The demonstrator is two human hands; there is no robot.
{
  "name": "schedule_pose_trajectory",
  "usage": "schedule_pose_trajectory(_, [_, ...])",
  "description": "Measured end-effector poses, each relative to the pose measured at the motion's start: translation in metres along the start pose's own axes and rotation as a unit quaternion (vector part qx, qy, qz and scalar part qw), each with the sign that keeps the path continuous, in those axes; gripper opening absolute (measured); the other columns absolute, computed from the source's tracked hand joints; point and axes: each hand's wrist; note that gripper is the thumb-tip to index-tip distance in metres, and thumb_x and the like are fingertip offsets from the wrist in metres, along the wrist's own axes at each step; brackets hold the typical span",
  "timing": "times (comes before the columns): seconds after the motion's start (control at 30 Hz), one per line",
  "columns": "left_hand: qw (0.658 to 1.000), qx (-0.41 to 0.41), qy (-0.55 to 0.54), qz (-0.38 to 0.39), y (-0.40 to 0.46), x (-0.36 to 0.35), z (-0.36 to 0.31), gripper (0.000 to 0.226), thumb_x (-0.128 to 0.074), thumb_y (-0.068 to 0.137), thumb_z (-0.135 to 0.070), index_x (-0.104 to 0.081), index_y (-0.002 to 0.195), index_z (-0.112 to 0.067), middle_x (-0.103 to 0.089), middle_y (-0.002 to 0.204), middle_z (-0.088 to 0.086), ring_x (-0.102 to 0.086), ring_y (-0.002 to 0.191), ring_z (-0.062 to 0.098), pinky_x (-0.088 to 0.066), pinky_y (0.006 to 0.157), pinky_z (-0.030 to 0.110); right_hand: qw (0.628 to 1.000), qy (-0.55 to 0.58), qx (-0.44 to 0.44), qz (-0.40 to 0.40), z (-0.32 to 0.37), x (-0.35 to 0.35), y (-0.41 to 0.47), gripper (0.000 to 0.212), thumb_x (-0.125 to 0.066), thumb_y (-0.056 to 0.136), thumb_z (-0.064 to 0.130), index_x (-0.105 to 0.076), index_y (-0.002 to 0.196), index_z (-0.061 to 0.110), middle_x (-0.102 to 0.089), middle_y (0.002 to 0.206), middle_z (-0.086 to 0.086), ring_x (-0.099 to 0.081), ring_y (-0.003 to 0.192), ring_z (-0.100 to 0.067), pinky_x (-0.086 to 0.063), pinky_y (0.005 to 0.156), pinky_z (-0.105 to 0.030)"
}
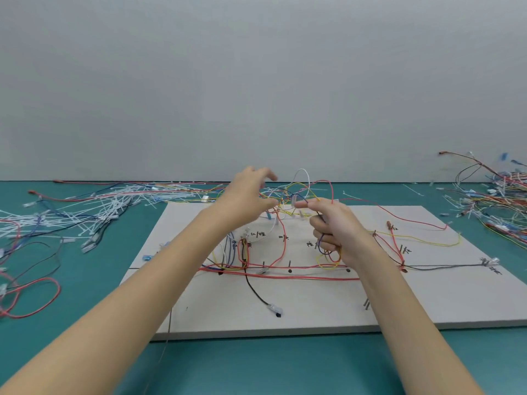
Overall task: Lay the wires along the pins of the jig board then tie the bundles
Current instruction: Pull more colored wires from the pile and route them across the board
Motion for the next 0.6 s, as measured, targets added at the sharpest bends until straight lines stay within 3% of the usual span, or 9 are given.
schedule_pose_trajectory(0.1, [0.996, -0.077, 0.035, -0.011, -0.005, -0.017, -0.005, 0.037, -0.066, 0.090, -0.036, -0.060, 0.125, -0.024, -0.055, 0.120, 0.004, -0.047, 0.117, 0.022, -0.038, 0.101, 0.040, 0.999, -0.008, 0.011, 0.035, 0.001, -0.001, -0.002, 0.030, -0.044, 0.099, 0.018, -0.066, 0.113, 0.006, -0.017, 0.045, 0.007, -0.012, 0.036, -0.008, -0.013, 0.036, -0.013])
schedule_pose_trajectory(0.23, [0.988, -0.114, 0.084, -0.063, -0.007, -0.032, -0.003, 0.029, -0.058, 0.092, -0.043, -0.069, 0.105, -0.020, -0.066, 0.096, 0.000, -0.051, 0.098, 0.023, -0.035, 0.089, 0.035, 0.997, -0.003, 0.026, 0.075, 0.003, 0.000, -0.005, 0.028, -0.049, 0.096, 0.017, -0.065, 0.113, 0.001, -0.015, 0.047, 0.006, -0.012, 0.036, -0.008, -0.013, 0.036, -0.015])
schedule_pose_trajectory(0.33, [0.991, -0.108, -0.036, -0.071, -0.010, -0.035, -0.002, 0.016, -0.066, 0.088, -0.028, -0.068, 0.098, -0.016, -0.063, 0.074, 0.001, -0.053, 0.078, 0.022, -0.041, 0.076, 0.037, 0.995, -0.001, 0.023, 0.097, 0.004, 0.000, -0.007, 0.031, -0.050, 0.094, 0.015, -0.061, 0.116, -0.003, -0.015, 0.046, 0.006, -0.012, 0.036, -0.009, -0.012, 0.036, -0.016])
schedule_pose_trajectory(0.4, [0.988, -0.099, -0.082, -0.085, -0.010, -0.036, -0.001, 0.010, -0.064, 0.087, -0.017, -0.068, 0.096, -0.016, -0.053, 0.063, -0.008, -0.049, 0.064, 0.011, -0.040, 0.068, 0.033, 0.994, -0.009, 0.027, 0.105, 0.005, -0.001, -0.007, 0.029, -0.049, 0.094, 0.014, -0.065, 0.111, -0.003, -0.014, 0.047, 0.006, -0.012, 0.036, -0.009, -0.012, 0.037, -0.016])
schedule_pose_trajectory(0.5, [0.987, -0.088, -0.103, -0.088, -0.008, -0.036, -0.001, 0.011, -0.061, 0.090, -0.012, -0.069, 0.092, -0.018, -0.051, 0.062, -0.013, -0.046, 0.057, 0.002, -0.037, 0.062, 0.027, 0.995, -0.025, 0.034, 0.086, 0.004, -0.003, -0.006, 0.026, -0.049, 0.094, 0.015, -0.072, 0.099, 0.004, -0.014, 0.047, 0.005, -0.011, 0.037, -0.010, -0.012, 0.037, -0.016])
schedule_pose_trajectory(0.6, [0.980, -0.045, -0.184, -0.059, -0.008, -0.032, -0.001, 0.012, -0.068, 0.084, -0.008, -0.069, 0.083, -0.020, -0.057, 0.064, -0.005, -0.049, 0.054, 0.003, -0.042, 0.057, 0.025, 0.999, -0.024, 0.029, 0.024, 0.001, -0.001, -0.002, 0.026, -0.048, 0.096, 0.014, -0.072, 0.099, 0.004, -0.018, 0.043, 0.009, -0.012, 0.037, -0.008, -0.014, 0.037, -0.015])
Point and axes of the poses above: each hand's wrist, its own y-axis towards the middle knuckle, its own x-axis out of the back of the hand, z = x × y
